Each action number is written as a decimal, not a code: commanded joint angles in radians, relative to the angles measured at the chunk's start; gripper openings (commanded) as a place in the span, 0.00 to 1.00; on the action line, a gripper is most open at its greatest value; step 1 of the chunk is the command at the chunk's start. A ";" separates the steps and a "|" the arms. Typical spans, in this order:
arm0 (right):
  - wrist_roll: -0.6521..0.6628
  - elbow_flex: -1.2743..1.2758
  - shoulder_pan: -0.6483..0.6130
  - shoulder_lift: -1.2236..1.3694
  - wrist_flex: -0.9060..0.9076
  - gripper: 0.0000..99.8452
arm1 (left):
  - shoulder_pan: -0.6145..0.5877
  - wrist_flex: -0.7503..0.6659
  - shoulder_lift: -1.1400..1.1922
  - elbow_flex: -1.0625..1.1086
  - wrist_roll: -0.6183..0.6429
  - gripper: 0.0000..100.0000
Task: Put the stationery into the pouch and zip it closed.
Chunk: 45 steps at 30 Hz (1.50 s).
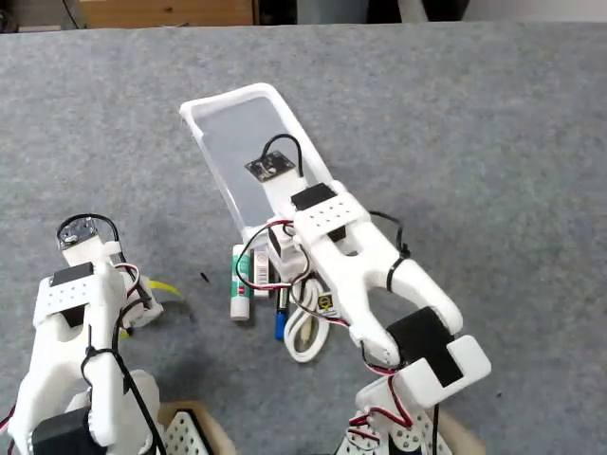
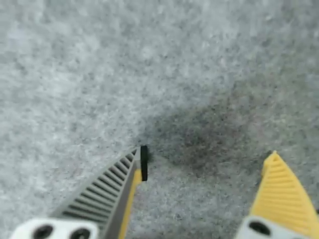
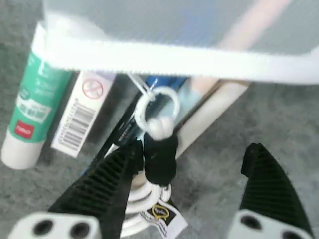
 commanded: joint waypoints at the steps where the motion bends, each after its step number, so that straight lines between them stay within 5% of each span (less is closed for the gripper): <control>1: -0.009 -0.039 -0.012 -0.007 -0.037 0.31 | -0.013 -0.025 0.002 -0.019 -0.008 0.37; 6: -0.003 -0.035 -0.011 -0.008 -0.084 0.17 | -0.012 -0.025 0.002 -0.019 -0.008 0.37; 45: -0.009 0.125 -0.008 -0.008 -0.104 0.15 | -0.010 -0.025 0.002 -0.019 -0.014 0.37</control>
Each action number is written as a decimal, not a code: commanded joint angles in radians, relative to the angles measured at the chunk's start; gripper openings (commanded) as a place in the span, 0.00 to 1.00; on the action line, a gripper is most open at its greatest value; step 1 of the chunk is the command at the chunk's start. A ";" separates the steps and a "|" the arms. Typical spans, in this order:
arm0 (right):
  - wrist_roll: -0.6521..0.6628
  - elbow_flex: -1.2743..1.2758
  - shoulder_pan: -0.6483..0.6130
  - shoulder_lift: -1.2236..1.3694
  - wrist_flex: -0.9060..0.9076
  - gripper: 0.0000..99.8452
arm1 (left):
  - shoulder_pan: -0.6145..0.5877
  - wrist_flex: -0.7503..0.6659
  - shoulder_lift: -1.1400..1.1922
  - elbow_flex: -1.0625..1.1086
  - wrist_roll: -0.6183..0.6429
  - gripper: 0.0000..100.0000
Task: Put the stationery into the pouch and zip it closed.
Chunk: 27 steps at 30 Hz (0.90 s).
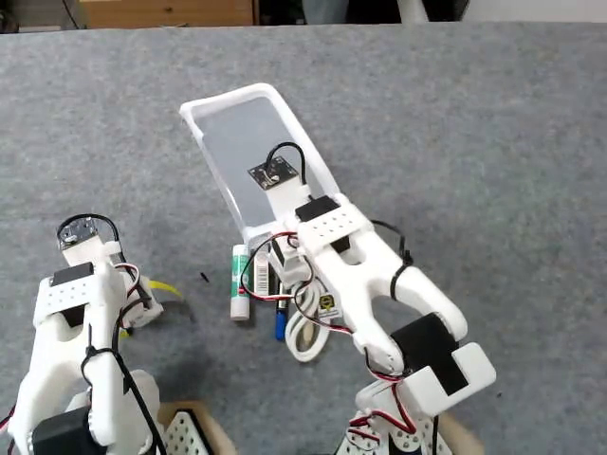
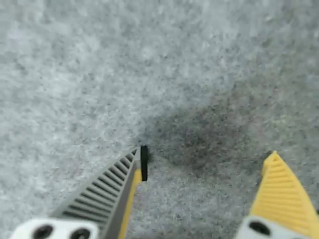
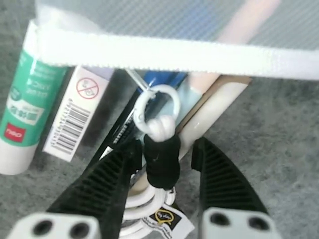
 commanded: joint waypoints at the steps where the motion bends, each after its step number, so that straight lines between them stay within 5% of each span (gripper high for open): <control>1: -0.006 0.013 -0.008 0.010 -0.011 0.13 | -0.010 -0.025 0.002 -0.019 -0.014 0.37; 5: -0.051 0.010 -0.008 0.004 -0.014 0.01 | -0.010 -0.025 0.002 -0.019 -0.014 0.37; 19: -0.060 0.008 -0.009 -0.010 -0.011 0.01 | -0.010 -0.025 0.002 -0.021 -0.014 0.38; 27: -0.060 0.001 -0.012 -0.317 0.077 0.01 | -0.010 -0.025 0.003 -0.019 -0.011 0.38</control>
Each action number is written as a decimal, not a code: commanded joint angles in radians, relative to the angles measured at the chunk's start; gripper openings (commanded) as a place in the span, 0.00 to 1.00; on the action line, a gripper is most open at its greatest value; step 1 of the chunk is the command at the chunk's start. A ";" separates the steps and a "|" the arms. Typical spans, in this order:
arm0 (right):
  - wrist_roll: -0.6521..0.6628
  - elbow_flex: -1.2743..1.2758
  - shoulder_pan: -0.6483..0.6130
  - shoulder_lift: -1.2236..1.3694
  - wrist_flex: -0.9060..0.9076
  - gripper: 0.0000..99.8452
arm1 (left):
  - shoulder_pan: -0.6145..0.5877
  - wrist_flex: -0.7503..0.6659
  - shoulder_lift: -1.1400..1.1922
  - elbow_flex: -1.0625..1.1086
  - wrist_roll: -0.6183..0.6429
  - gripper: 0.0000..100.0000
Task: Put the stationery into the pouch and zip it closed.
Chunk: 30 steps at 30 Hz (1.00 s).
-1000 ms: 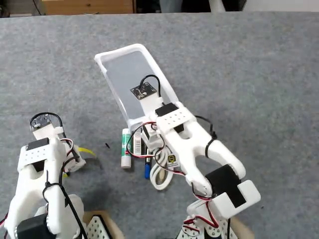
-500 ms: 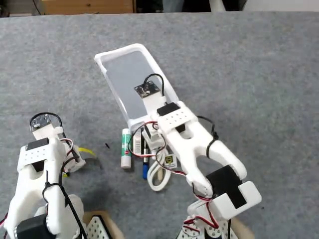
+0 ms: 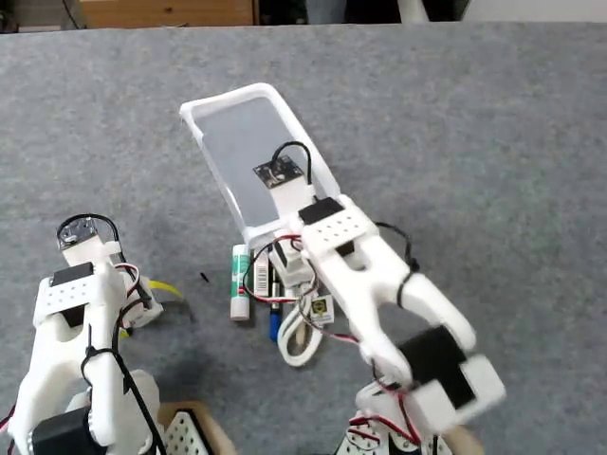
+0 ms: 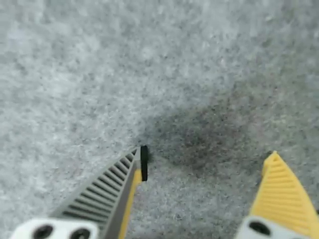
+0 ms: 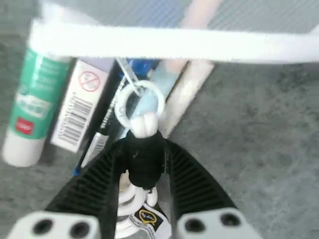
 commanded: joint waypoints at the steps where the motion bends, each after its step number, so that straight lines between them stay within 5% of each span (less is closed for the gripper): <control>1: -0.006 -0.019 -0.011 -0.216 0.048 0.01 | -0.010 -0.025 0.003 -0.019 -0.014 0.38; 10: 0.060 -0.021 -0.106 -0.717 0.153 0.01 | -0.008 -0.009 0.002 -0.016 -0.015 0.38; 24: 0.107 -0.016 -0.140 -0.963 0.181 0.01 | 0.039 0.712 -0.292 -0.565 -0.068 0.38; 30: 0.101 -0.021 -0.140 -0.972 0.175 0.01 | 0.168 0.764 -0.459 -0.650 -0.060 0.38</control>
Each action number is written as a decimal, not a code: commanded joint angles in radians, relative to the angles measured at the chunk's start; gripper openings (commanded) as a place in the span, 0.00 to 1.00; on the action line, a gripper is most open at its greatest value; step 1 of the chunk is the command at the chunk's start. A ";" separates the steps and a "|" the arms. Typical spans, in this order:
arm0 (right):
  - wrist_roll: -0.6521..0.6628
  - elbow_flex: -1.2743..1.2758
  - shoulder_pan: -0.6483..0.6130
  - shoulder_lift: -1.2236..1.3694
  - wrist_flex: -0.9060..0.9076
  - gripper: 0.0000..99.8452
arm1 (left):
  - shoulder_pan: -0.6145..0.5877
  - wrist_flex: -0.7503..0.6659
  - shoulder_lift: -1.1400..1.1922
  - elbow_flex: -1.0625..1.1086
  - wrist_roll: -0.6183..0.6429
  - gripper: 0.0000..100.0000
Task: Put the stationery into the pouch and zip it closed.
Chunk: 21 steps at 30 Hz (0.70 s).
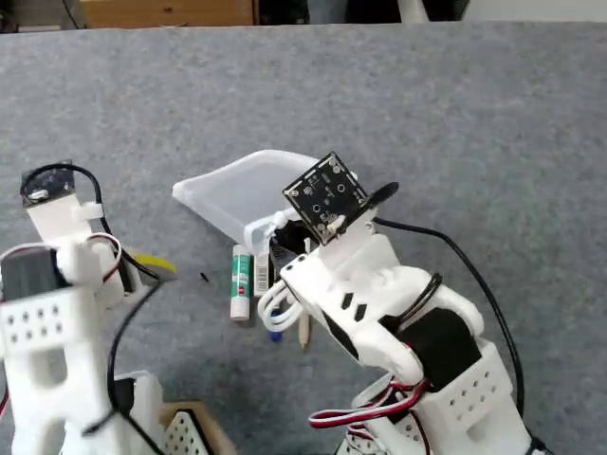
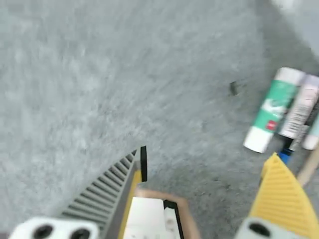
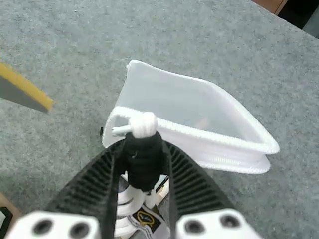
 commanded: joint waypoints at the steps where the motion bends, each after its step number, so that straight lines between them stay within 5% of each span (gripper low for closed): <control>1: 0.002 -0.024 -0.021 -0.018 -0.005 0.01 | 0.062 0.018 -0.086 -0.061 0.017 0.38; 7: 0.009 -0.022 -0.080 -0.018 -0.006 0.01 | 0.142 0.017 -0.109 -0.137 0.092 0.38; 15: 0.009 -0.015 -0.078 -0.018 -0.044 0.01 | 0.512 0.018 -0.109 -0.252 0.316 0.38; 21: 0.011 0.071 -0.078 -0.019 -0.098 0.01 | 0.552 0.018 -0.107 -0.294 0.344 0.38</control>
